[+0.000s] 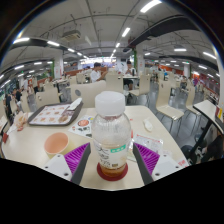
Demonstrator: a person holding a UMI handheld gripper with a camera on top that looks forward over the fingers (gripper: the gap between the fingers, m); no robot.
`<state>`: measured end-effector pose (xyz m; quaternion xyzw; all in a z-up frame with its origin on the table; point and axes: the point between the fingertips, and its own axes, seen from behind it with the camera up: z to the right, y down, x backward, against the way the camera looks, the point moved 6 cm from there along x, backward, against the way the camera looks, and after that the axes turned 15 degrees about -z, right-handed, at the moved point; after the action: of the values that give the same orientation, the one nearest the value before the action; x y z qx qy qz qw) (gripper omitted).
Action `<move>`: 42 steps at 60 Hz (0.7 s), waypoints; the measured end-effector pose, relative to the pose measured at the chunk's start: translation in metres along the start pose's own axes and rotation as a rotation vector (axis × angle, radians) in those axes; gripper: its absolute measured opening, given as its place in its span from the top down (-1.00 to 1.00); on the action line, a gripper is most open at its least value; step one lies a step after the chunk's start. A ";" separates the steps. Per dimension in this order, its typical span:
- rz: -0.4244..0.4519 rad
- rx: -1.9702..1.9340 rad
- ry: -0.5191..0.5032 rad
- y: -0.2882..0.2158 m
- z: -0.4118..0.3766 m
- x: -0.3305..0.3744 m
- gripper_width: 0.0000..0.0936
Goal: Pour water
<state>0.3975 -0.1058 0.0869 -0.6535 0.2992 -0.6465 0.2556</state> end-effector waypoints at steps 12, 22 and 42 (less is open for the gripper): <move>-0.105 -0.030 0.057 0.011 -0.016 0.059 -0.81; -0.193 -0.073 0.085 0.031 -0.051 0.129 -0.81; -0.187 -0.047 0.127 0.046 -0.103 0.220 -0.81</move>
<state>0.2886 -0.2909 0.2097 -0.6422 0.2675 -0.7005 0.1593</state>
